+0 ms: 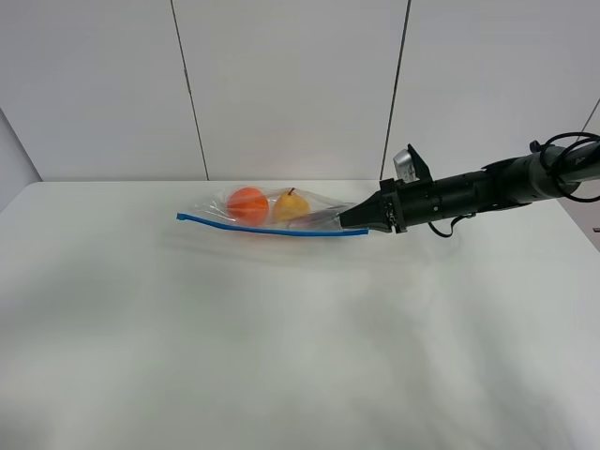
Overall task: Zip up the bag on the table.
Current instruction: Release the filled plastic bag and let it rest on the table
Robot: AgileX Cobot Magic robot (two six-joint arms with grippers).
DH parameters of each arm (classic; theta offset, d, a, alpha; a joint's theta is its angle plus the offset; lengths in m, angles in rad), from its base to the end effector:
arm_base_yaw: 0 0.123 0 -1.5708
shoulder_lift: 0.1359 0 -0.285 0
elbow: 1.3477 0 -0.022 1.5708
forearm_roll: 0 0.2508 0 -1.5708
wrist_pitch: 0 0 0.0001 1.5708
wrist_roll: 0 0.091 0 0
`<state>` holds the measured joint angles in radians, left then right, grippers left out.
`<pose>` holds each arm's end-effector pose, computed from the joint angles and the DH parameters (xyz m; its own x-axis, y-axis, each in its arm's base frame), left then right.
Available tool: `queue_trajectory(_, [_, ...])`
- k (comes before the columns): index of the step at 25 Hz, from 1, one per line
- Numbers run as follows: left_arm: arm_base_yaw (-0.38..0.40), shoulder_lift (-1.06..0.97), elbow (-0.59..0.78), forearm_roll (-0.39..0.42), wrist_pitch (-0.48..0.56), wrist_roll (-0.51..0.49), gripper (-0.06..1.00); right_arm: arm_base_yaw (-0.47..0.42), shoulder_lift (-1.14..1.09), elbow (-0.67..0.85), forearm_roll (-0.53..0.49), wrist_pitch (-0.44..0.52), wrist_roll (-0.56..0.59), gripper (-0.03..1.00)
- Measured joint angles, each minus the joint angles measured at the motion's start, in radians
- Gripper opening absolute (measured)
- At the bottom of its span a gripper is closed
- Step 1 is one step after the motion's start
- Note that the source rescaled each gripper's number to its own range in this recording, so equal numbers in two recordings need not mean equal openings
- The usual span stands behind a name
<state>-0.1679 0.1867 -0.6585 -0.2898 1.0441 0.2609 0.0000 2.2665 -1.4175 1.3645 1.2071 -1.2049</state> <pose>0.0055 -0.0237 0.3253 -0.3981 0.1774 -0.9000 0.4267 0.9043 -0.0105 0.4186 0.0833 0.1229 -0.8908 -0.0667 -0.4494 -0.4367 0.3984 0.8065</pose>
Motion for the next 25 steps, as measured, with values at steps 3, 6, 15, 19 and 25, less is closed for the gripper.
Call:
queue_trajectory(3, [0.000,-0.003,0.034,0.000,0.014,0.000,0.50,0.000,0.000,0.000,-0.011,0.000,0.000,0.00])
queue_trajectory(6, [0.000,-0.005,0.038,0.001,0.047,-0.001,0.50,0.000,0.000,0.000,-0.020,0.000,-0.001,0.00])
queue_trajectory(15, [0.000,-0.007,0.073,0.006,0.132,0.005,0.50,0.000,0.000,0.000,-0.028,0.000,-0.001,0.00])
queue_trajectory(19, [0.000,-0.007,0.085,0.007,0.140,0.005,0.50,0.000,0.000,0.000,-0.028,0.000,-0.001,0.00])
queue_trajectory(25, [0.000,-0.007,0.089,0.064,0.126,-0.115,0.50,0.000,0.000,0.000,-0.028,0.000,-0.005,0.00])
